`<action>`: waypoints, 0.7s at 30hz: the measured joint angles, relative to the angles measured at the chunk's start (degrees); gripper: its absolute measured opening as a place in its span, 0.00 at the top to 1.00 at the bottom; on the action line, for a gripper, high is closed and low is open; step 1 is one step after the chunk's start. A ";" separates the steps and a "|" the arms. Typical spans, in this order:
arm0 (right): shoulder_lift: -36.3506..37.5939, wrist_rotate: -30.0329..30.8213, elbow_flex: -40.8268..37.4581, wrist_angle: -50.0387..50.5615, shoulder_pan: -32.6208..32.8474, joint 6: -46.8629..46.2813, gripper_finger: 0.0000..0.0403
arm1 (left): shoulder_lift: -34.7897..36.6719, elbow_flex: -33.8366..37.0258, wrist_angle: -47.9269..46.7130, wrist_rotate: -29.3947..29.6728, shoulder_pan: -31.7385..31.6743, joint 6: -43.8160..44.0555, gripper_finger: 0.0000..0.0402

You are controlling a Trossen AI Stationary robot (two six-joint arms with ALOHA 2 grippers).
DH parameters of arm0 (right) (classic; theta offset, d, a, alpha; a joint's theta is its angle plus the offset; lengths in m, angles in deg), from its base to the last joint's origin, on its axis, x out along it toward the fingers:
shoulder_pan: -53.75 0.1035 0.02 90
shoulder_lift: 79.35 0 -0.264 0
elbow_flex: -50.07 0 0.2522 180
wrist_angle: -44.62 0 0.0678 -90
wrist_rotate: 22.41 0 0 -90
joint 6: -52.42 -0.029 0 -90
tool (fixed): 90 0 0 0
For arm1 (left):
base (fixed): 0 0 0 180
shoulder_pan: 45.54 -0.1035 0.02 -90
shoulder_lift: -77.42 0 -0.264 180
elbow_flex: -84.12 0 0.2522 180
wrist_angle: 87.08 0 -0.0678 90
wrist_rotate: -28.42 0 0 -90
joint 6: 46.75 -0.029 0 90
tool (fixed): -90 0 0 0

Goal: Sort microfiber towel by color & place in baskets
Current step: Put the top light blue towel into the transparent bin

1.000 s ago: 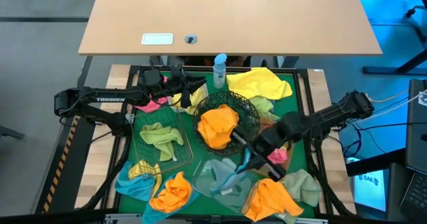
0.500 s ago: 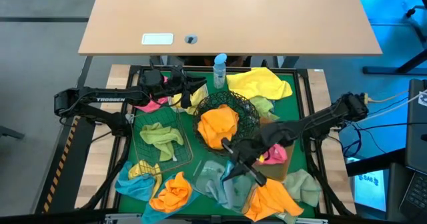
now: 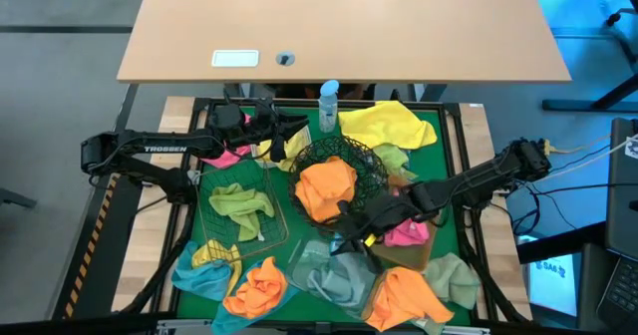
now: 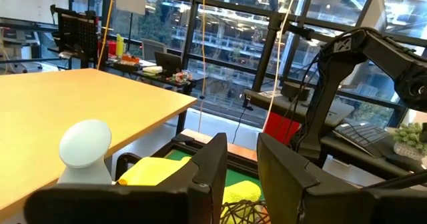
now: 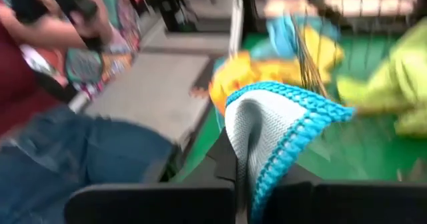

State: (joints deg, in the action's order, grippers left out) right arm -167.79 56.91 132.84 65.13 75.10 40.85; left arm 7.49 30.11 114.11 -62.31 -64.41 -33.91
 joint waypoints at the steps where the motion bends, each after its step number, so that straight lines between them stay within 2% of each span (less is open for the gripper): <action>1: 0.00 -0.02 0.00 2.06 0.00 0.00 0.99 | 0.00 0.00 0.00 0.00 0.00 0.00 0.81; 4: 0.00 -0.73 -0.02 7.47 0.01 -0.08 0.99 | 0.00 0.00 0.00 0.00 0.00 0.00 0.81; 8: 0.00 -4.80 -0.02 11.49 0.07 -0.15 0.99 | 0.00 0.00 0.00 0.00 0.00 0.00 0.81; 21: 0.00 -5.33 -0.02 10.60 0.00 -2.03 0.97 | 0.00 0.00 0.00 0.00 0.00 0.00 0.81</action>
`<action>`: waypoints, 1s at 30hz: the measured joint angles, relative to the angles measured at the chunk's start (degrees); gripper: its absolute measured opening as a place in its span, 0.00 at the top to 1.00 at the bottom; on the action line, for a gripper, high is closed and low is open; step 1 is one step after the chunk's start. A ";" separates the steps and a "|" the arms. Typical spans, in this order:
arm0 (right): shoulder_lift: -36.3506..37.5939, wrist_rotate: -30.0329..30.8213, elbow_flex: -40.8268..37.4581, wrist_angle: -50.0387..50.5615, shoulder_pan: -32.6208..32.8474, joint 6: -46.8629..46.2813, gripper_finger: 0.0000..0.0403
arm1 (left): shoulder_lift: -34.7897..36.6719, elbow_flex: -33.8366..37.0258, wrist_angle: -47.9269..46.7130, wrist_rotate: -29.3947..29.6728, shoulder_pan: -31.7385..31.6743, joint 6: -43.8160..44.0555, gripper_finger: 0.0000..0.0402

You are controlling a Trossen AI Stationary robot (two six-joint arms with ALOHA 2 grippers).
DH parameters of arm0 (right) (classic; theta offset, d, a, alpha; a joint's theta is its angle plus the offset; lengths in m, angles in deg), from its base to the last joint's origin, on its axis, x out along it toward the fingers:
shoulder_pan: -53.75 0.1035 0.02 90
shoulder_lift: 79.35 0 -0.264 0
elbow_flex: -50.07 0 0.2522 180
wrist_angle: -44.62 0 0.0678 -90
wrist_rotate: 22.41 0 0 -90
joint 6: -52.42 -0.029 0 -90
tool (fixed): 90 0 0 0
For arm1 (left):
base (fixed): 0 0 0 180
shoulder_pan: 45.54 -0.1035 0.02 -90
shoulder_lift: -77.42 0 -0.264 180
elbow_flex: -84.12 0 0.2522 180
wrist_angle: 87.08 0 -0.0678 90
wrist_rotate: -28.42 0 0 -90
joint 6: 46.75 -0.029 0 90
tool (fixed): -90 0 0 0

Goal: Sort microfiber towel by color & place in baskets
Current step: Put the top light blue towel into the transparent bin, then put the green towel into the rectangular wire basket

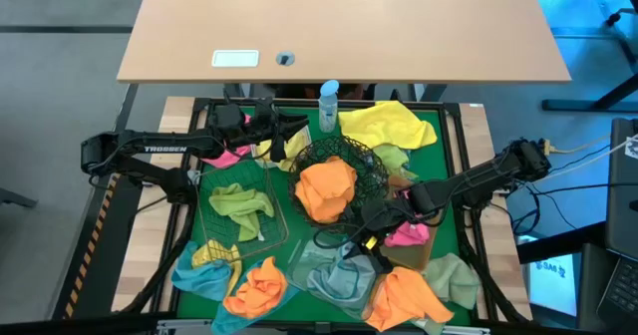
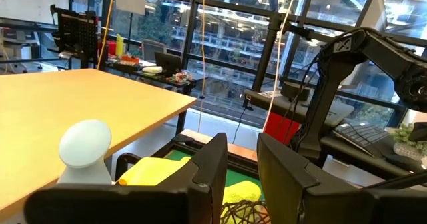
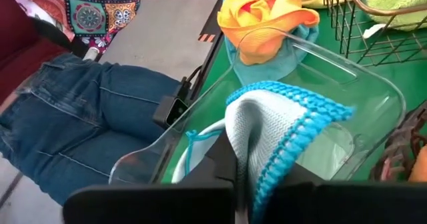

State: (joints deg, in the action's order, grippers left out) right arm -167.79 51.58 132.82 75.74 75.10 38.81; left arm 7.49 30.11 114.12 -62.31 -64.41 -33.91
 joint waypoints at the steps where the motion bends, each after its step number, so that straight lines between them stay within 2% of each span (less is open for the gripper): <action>1: 0.00 0.00 0.00 -0.06 0.00 -0.86 0.95 | 0.00 0.00 0.00 0.00 0.00 0.00 0.81; 12: 0.00 -0.05 0.00 -3.80 0.07 -8.60 0.59 | 0.00 0.00 0.00 0.00 0.00 0.00 0.81; 16: 0.04 -0.06 0.25 -3.88 0.01 -9.10 0.50 | 0.00 0.00 0.00 0.00 0.00 0.00 0.81; 20: 0.07 -0.09 3.88 -1.92 -0.14 -8.38 0.46 | 0.00 0.00 0.05 0.01 0.00 0.00 0.81; 25: 0.11 0.25 14.07 12.91 -1.79 -4.15 0.46 | 0.00 0.00 0.29 0.02 0.00 0.00 0.81; 30: 0.13 6.40 25.15 31.71 -3.87 -0.07 0.48 | 0.00 0.00 0.26 0.01 0.00 0.00 0.81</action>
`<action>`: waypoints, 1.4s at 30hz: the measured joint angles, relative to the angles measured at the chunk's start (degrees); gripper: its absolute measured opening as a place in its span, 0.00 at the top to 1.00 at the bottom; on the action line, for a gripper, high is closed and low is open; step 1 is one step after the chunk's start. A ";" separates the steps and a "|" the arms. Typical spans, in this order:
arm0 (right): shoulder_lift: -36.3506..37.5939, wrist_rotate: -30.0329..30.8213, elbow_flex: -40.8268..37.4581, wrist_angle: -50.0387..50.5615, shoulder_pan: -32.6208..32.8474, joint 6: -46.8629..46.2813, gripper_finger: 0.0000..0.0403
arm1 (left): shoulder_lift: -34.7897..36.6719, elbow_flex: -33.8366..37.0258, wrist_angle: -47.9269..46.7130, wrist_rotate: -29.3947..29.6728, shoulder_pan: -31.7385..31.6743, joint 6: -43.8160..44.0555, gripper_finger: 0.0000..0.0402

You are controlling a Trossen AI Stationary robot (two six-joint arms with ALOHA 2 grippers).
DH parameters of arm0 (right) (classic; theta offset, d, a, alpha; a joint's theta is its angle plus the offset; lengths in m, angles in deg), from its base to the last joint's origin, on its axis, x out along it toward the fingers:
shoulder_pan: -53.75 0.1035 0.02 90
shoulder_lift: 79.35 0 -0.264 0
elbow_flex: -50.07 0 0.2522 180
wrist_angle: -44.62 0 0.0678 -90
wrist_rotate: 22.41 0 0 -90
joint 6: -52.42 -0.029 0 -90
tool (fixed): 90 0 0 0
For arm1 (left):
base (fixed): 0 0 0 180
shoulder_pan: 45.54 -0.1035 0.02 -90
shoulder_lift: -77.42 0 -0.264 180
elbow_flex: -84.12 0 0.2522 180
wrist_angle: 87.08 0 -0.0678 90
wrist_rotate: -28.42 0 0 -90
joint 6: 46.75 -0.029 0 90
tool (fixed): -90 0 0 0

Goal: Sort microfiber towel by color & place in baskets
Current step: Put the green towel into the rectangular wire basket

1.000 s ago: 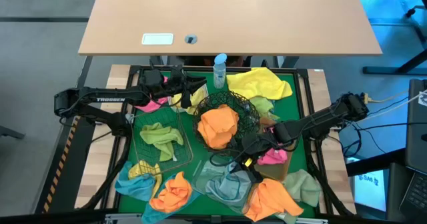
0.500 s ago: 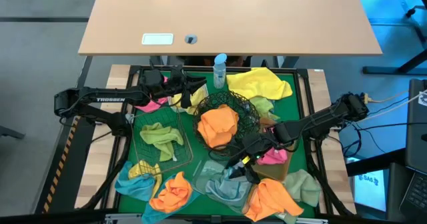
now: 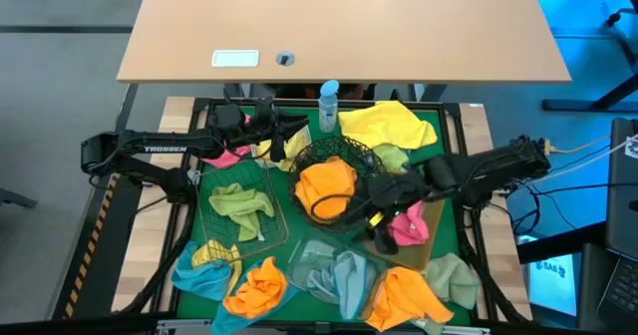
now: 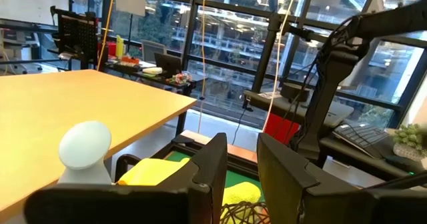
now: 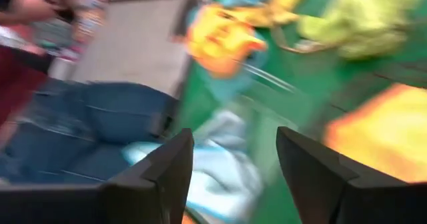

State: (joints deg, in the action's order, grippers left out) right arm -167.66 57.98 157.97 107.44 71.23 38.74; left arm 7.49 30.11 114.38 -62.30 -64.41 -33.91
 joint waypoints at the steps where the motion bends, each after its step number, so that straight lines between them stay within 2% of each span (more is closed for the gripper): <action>1: 0.00 2.07 1.84 3.89 -0.34 0.89 0.48 | 0.00 0.00 -0.01 0.01 0.00 -0.02 0.81; 7: 0.33 16.80 6.39 23.72 -2.36 4.69 0.48 | 0.00 0.00 -0.24 -0.55 0.00 0.00 0.81; 11: 0.44 19.09 4.69 30.81 -5.28 4.71 0.48 | 0.44 0.00 -0.92 -3.41 0.00 0.00 0.81; 14: 0.66 19.15 1.67 32.12 -8.03 5.51 0.48 | 1.69 -0.09 -3.02 -5.41 0.00 0.00 0.81; 18: 2.92 19.09 -5.63 30.53 -12.05 7.93 0.48 | 5.24 -0.09 -8.98 -5.85 -0.48 -0.02 0.81; 22: 8.45 19.11 -15.44 28.74 -16.90 7.91 0.48 | 10.63 -0.09 -18.16 -5.83 -1.82 -0.11 0.81; 31: 23.31 18.21 -37.95 11.16 -27.52 8.25 0.48 | 21.32 -0.09 -34.41 -5.77 -2.93 -5.92 0.81; 36: 24.65 18.11 -46.09 5.20 -30.85 8.41 0.48 | 23.84 -0.09 -37.98 -5.76 -2.93 -5.90 0.81; 40: 23.84 18.23 -51.00 -3.90 -31.90 9.80 0.48 | 23.93 -0.07 -40.03 -5.76 -2.93 -5.88 0.81; 42: 23.29 20.30 -52.37 -6.74 -31.91 10.13 0.48 | 23.83 -0.07 -41.02 -5.76 -2.91 -5.86 0.81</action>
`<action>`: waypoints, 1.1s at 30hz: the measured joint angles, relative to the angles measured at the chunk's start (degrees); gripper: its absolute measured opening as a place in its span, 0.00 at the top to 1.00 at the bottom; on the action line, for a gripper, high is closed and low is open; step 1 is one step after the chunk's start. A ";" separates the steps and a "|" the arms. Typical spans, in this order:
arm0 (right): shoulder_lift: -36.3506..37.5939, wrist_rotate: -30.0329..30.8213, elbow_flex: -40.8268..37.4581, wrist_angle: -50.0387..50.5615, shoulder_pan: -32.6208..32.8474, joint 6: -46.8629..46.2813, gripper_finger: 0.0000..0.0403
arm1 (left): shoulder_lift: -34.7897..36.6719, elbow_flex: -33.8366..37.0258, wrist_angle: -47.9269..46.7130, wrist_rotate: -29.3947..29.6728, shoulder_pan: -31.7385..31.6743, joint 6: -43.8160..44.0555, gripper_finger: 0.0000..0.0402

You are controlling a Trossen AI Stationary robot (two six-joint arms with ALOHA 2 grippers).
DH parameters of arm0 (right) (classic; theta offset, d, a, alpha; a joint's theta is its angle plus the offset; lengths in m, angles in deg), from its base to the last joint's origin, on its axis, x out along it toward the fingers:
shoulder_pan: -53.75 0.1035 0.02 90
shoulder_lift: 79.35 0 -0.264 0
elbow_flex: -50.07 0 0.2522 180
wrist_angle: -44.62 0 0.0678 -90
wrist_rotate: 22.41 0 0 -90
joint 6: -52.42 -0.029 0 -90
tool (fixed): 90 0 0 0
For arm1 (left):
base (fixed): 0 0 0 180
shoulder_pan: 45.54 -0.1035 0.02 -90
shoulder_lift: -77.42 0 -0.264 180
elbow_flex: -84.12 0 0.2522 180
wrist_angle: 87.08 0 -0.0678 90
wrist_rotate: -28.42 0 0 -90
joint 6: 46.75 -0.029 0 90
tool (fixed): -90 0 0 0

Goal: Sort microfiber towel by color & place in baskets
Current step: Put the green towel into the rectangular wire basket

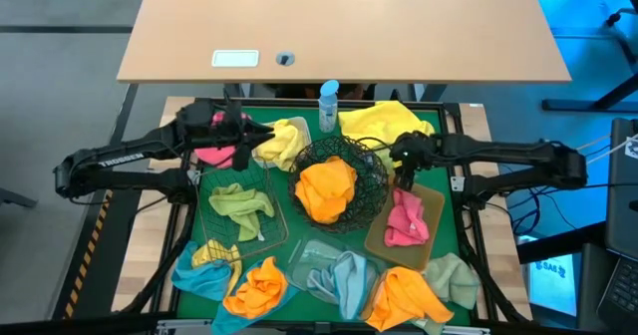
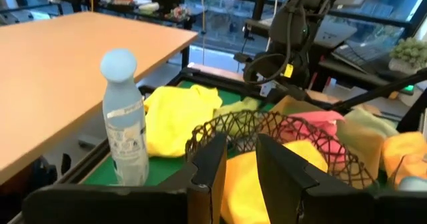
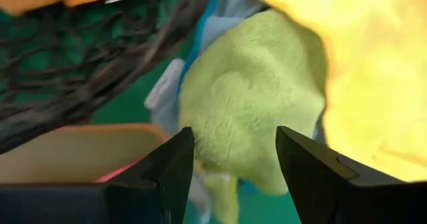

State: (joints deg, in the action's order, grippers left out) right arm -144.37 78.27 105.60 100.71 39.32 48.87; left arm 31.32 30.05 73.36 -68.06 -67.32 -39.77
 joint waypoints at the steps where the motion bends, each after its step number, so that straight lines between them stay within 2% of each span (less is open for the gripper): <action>1: -0.30 1.49 -0.39 -1.12 0.02 0.00 0.48 | -0.04 0.00 -0.53 0.01 0.00 0.02 0.81; 6: -1.53 2.65 -1.05 -2.24 0.02 0.04 0.48 | -0.05 0.02 -3.02 0.06 0.00 0.09 0.81; 13: -1.63 -1.31 -1.78 -2.24 0.02 -0.48 0.50 | -0.05 0.02 -3.02 0.04 0.00 0.09 0.81; 17: -1.63 -1.44 -1.78 -2.39 0.02 -0.55 0.62 | -0.05 0.02 -3.22 0.04 0.00 0.07 0.81; 23: -1.63 -1.09 -1.78 -2.43 0.02 -1.14 0.95 | -0.05 0.02 -3.24 0.04 0.00 0.05 0.81; 24: -1.63 -1.07 -1.78 -2.40 0.02 -1.52 0.97 | -0.05 0.02 -3.24 0.04 0.00 0.04 0.81; 28: -1.63 -0.75 -0.81 -0.85 0.02 -2.69 0.94 | -0.05 0.02 -3.26 0.00 0.12 0.04 0.81; 33: -1.63 0.34 4.64 2.91 0.04 -2.51 0.99 | -0.05 0.03 -3.26 0.00 0.20 0.04 0.81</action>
State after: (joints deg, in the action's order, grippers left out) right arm -146.00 78.62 110.24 103.62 39.36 46.36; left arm 31.27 30.08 70.10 -68.06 -67.12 -39.73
